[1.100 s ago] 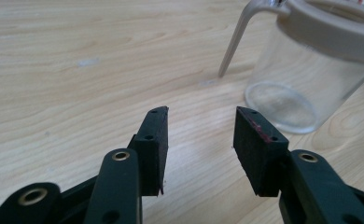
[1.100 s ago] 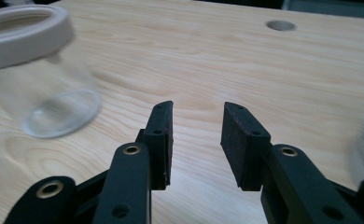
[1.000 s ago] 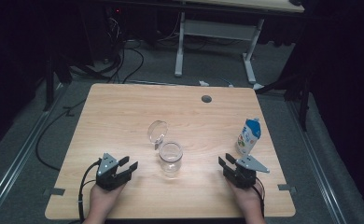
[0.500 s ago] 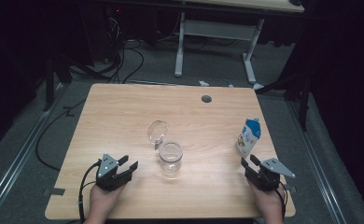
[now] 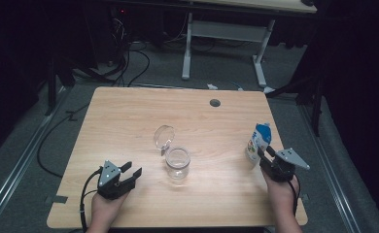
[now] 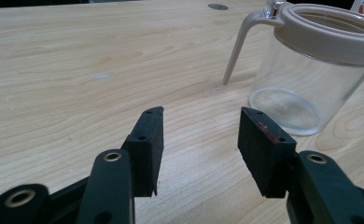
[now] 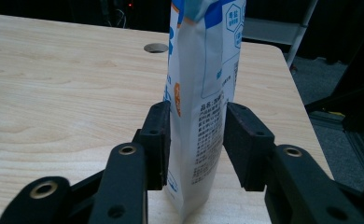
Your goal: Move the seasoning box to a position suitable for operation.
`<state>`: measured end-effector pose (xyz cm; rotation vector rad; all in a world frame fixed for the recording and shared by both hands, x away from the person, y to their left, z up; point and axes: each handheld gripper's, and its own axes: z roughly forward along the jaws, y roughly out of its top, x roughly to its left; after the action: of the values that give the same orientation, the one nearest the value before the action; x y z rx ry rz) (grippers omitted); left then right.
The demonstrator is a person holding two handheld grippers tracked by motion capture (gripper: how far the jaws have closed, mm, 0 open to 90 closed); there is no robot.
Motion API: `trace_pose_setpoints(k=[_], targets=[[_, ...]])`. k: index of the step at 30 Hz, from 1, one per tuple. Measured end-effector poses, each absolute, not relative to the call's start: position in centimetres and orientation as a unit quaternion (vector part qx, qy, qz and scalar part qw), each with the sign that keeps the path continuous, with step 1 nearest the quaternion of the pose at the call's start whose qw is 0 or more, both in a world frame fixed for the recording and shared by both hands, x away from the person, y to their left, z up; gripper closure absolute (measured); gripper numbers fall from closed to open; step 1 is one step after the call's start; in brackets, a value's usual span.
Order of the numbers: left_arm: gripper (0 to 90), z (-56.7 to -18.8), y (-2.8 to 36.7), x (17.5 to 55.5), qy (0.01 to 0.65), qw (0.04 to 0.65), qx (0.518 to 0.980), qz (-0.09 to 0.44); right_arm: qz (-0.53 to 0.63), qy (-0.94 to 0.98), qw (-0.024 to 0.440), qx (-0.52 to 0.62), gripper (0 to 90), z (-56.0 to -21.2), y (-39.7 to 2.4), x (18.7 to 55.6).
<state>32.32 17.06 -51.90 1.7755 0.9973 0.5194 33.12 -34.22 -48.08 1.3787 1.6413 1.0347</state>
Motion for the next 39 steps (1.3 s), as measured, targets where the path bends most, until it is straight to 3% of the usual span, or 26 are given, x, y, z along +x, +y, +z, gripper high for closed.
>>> trace_pose_setpoints(k=[6, 25, 39], targets=[[51.0, -51.91, 17.27, 32.32, 0.414, 0.497, 0.731, 0.216, 0.401, 0.639, 0.381, 0.534, 63.6, -48.31, -33.72, 33.25], [50.6, -52.04, 17.17, 32.35, 0.415, 0.497, 0.731, 0.215, 0.409, 0.630, 0.385, 0.536, 86.9, -48.46, -34.09, 33.47], [50.5, -52.01, 17.23, 32.33, 0.412, 0.501, 0.731, 0.211, 0.416, 0.645, 0.358, 0.532, 88.6, -47.75, -34.45, 33.79]])
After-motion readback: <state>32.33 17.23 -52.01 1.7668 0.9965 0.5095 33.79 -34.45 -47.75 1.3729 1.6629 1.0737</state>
